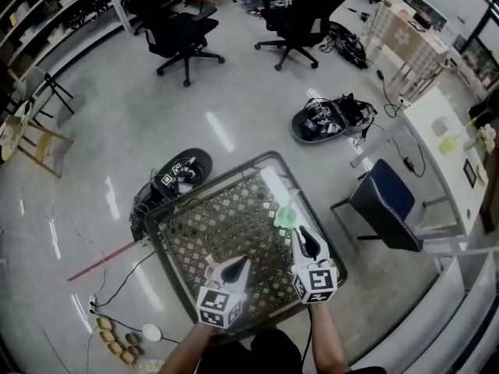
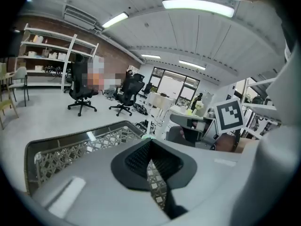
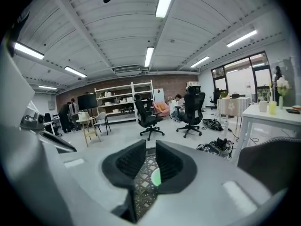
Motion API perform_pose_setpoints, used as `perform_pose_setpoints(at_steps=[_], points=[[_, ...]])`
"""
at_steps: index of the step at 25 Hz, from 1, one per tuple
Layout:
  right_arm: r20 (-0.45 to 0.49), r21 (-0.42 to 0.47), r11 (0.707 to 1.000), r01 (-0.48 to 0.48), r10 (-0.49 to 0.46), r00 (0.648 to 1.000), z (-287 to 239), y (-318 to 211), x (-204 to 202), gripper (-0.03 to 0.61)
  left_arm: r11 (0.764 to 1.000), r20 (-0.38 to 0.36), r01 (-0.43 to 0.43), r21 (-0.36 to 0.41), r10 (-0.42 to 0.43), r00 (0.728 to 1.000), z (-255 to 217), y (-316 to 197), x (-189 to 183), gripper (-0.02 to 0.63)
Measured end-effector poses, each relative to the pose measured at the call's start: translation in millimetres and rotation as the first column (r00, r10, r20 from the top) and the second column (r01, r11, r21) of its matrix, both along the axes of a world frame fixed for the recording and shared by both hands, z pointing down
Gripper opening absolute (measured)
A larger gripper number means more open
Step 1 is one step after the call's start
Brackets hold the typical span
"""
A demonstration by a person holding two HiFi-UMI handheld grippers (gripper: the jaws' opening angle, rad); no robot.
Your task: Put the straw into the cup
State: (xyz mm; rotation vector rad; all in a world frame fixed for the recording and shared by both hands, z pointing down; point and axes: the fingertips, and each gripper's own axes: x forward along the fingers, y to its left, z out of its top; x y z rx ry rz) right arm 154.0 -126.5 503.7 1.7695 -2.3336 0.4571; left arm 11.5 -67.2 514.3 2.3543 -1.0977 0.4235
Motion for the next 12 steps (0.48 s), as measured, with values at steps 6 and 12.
perform_pose_setpoints(at_steps=[6,12], points=[[0.016,-0.002,1.000,-0.020,0.020,1.000,-43,37,-12,0.057,0.998,-0.010,-0.028,0.056,0.029,1.000,-48,15,-6,0.006],[0.016,0.032,0.999,-0.042,0.042,0.999,-81,92,-33,0.052,0.989,-0.014,-0.062,0.137,0.064,0.998,-92,47,-22,0.006]])
